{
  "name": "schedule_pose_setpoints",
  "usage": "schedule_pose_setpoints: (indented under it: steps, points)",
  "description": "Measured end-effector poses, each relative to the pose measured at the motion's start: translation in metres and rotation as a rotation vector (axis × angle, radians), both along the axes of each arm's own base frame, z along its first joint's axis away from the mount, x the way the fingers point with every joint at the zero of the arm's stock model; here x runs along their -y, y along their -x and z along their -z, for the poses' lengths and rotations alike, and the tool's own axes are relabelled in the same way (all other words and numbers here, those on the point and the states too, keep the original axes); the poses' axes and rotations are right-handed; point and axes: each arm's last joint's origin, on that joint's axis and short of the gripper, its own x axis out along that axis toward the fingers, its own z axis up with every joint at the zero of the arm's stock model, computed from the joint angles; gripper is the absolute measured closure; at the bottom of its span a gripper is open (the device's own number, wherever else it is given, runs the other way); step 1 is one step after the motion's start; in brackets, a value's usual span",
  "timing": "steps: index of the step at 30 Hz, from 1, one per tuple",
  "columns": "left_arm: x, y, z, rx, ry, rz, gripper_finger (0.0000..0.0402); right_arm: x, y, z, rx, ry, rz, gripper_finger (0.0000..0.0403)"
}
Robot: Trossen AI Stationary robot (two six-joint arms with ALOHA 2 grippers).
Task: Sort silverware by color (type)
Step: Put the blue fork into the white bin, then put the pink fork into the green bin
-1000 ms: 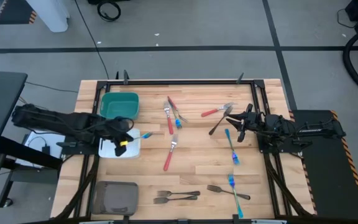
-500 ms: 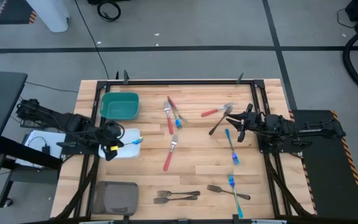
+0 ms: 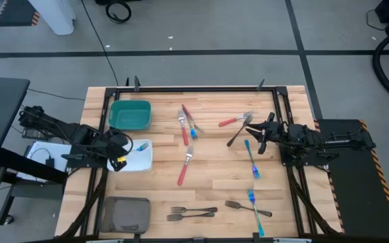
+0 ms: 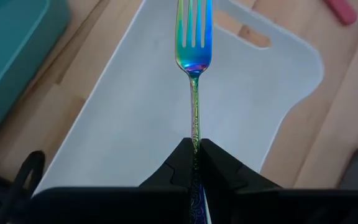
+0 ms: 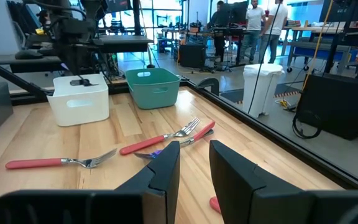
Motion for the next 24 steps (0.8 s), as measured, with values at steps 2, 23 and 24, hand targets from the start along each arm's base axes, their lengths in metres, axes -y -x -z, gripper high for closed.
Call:
schedule_pose_setpoints:
  steps: [2,23,24]
  points:
    - [0.0003,-0.0007,-0.0001,0.007,0.003,0.0,0.0374,0.0,0.0,0.0001,0.0,0.0,0.0,0.0307]
    - [-0.0011,-0.0016,0.0014,0.029,-0.031,-0.046,0.0316,0.0,0.0,0.0,0.0,0.0,0.0,0.0307]
    - [-0.0011,-0.0016,0.0013,0.03,-0.033,-0.047,0.0316,0.0,0.0,0.0001,-0.001,0.0,0.0,0.0307]
